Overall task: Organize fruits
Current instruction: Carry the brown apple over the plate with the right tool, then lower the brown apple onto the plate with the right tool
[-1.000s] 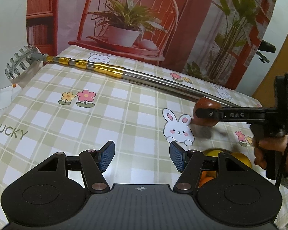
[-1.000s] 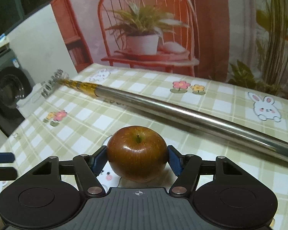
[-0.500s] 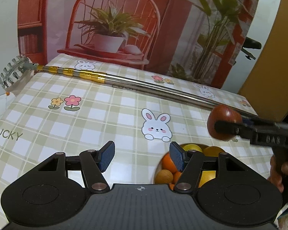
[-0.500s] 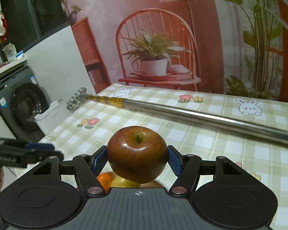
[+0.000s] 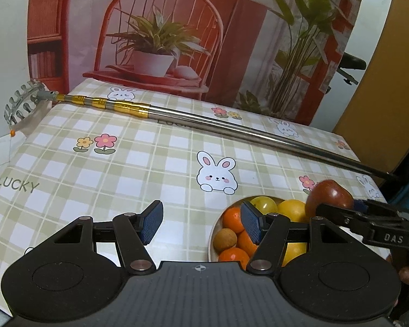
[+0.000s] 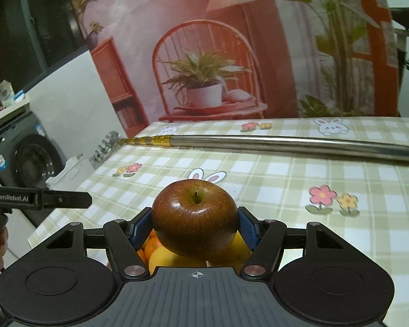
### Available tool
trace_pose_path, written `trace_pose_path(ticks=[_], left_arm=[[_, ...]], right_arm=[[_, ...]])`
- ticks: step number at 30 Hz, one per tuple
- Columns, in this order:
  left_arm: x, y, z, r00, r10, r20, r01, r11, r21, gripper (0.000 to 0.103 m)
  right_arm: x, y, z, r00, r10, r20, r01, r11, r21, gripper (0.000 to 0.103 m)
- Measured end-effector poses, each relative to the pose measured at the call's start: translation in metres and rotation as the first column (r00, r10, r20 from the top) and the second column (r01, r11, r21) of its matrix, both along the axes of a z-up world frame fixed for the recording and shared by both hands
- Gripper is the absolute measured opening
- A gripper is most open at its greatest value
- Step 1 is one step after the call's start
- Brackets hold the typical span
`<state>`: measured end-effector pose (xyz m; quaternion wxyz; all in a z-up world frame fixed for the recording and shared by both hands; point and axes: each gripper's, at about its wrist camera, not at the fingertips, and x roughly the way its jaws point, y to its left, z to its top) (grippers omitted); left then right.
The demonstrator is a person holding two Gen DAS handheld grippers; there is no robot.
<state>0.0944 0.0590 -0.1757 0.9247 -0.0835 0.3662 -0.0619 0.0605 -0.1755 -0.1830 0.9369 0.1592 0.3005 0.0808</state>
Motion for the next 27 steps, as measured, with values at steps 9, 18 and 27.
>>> trace_pose_path(ticks=[9,18,27], left_arm=[[-0.007,-0.008,-0.005,0.999,-0.032,-0.012,0.031,0.999,-0.008,0.065],[-0.011,-0.007,-0.008,0.999,-0.037,-0.020,0.037,0.999,-0.023,0.066],[-0.011,-0.006,-0.011,0.999,-0.034,-0.032,0.033,0.999,-0.032,0.066]], right_arm=[[-0.032,0.005,-0.011,0.999,-0.012,-0.049,0.010,0.999,-0.040,0.062],[-0.031,0.024,-0.015,0.999,0.022,-0.049,-0.024,0.999,-0.037,0.062],[-0.030,0.021,-0.018,0.999,0.006,-0.049,-0.008,0.999,-0.032,0.062]])
